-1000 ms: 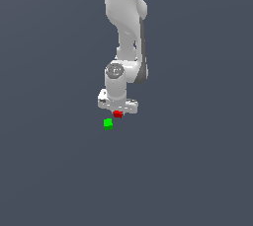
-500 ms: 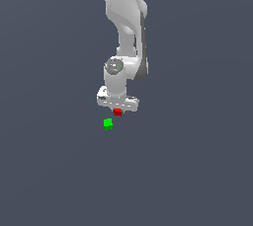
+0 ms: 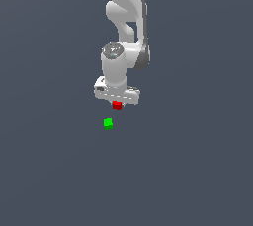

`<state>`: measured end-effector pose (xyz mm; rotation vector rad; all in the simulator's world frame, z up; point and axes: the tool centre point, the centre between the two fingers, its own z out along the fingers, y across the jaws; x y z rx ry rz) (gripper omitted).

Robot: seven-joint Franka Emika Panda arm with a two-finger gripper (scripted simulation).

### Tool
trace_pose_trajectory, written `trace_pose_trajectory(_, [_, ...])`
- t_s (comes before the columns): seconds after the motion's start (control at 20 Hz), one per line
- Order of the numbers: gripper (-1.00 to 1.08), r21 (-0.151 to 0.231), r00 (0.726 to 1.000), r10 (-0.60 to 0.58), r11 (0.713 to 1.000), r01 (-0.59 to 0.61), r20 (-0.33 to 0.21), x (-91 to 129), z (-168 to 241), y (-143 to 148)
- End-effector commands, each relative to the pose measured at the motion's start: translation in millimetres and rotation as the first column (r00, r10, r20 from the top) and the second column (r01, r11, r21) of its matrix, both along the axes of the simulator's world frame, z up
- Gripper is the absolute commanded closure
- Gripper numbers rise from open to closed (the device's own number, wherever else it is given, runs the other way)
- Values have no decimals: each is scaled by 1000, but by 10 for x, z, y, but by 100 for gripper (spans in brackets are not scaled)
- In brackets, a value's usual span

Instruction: Stack the red cube on top of the green cube.

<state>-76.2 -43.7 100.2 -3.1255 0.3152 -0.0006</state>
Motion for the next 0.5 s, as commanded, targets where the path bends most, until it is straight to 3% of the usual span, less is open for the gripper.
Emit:
trace_pose_trajectory(0.0, [108, 0, 1000, 0, 1000, 0, -1, -1, 116, -1])
trace_pose_trajectory(0.45, [108, 0, 1000, 0, 1000, 0, 0, 12, 201, -3])
